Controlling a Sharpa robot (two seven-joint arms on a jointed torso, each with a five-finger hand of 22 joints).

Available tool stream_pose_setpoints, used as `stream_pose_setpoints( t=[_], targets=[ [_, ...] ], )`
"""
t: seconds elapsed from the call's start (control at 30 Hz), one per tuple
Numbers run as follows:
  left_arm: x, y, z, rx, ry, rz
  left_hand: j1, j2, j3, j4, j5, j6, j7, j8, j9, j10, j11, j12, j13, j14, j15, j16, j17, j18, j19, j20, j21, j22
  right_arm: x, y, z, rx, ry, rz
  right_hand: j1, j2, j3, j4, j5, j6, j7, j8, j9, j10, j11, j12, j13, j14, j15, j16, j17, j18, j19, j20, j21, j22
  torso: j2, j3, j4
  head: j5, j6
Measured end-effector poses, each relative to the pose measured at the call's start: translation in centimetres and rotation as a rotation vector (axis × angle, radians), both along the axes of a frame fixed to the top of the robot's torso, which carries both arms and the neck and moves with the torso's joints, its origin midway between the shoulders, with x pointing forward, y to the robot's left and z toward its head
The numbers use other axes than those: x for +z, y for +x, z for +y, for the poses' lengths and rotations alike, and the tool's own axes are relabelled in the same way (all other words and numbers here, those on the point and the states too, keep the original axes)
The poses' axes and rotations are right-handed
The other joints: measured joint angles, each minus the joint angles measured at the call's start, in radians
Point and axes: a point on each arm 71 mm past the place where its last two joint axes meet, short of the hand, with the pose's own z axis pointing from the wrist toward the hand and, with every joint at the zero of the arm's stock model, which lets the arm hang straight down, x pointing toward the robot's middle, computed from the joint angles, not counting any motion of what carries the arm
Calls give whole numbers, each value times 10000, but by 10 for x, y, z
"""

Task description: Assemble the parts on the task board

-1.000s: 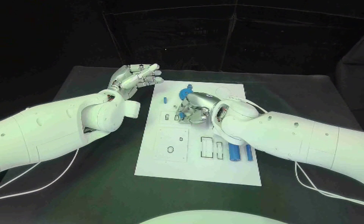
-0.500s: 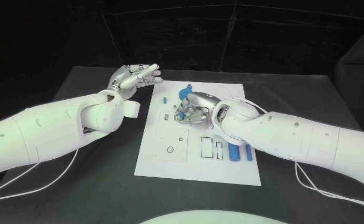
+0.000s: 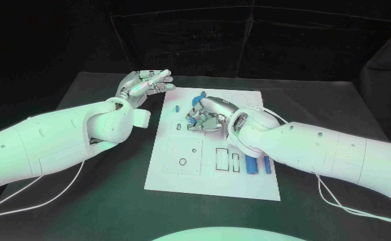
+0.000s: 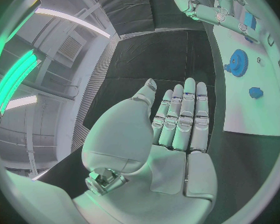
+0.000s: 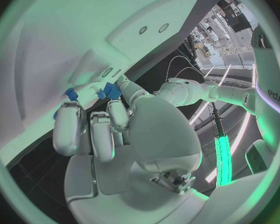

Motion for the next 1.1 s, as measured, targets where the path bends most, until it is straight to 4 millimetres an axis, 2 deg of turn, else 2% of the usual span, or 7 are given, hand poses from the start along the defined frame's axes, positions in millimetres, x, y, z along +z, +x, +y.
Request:
stream_pose_setpoints(
  t=[0.13,0.17,0.23,0.33,0.5,0.6,1.1],
  targets=[
    [0,0,0,2,1,2,0,0,0,0,0,0,0,0,0,0,0,0,1,0,0,0,0,1,0,0,0,0,1,0,-1,39,203,-17,-55,-52,235,-12,0,-5,-3,-57,-1,-721,3,-1608,-1307,0,0,0,0,0,0,0,0,-26,0,0,1,2,-9],
    [0,0,0,2,1,2,0,0,0,0,0,0,0,0,0,0,0,0,1,0,0,0,0,0,0,0,0,0,1,0,-1,44,251,-9,-140,-68,315,-13,0,-14,-9,-58,-2,-973,33,-2390,-1930,0,-1,0,0,0,0,0,0,-28,1,0,1,2,-11],
    [0,0,0,2,1,4,0,0,0,0,0,0,0,0,0,0,0,0,1,0,0,0,0,0,0,0,0,-5,1,0,-2,52,344,15,-236,-130,465,-16,-1,-16,-12,-69,-4,-1542,-32,-3998,-3228,0,-1,-14,-1,1,0,0,0,-28,2,-1,2,6,-16],
    [0,0,0,2,2,6,0,0,0,0,0,0,0,0,0,0,0,0,1,0,0,0,0,0,0,0,0,-8,2,0,-2,70,493,74,-317,-210,669,-23,-1,-16,-13,-77,-4,-1658,-24,-5286,-4276,0,-1,-68,-1,0,0,0,0,-28,2,-2,3,8,-17],
    [0,0,0,-2,1,10,0,0,0,0,0,0,0,0,0,0,0,0,1,0,0,0,8,0,0,0,0,-8,2,0,-3,106,713,191,-378,-272,857,-25,-2,-9,-21,-78,9,-1595,-76,-5923,-4796,0,-1,-70,-1,0,0,0,0,-28,3,-2,3,9,-31],
    [0,0,0,-4,0,11,0,0,0,0,0,0,0,0,0,0,0,0,1,0,0,0,8,0,0,0,0,-7,2,0,-3,125,813,260,-378,-272,923,-25,-4,22,-51,-82,9,-1517,-47,-6126,-4956,0,-2,-70,-1,1,0,0,0,-27,4,-3,2,9,-45],
    [-1,1,0,-4,1,25,0,0,0,0,0,0,0,0,0,0,0,0,2,0,0,0,6,0,0,0,0,-6,0,0,-6,163,954,550,-419,-314,1073,-23,-6,91,-50,-73,2,-1435,-57,-6509,-5267,0,-1,-115,-3,0,0,0,0,-26,6,-2,3,3,-114]
  ],
)
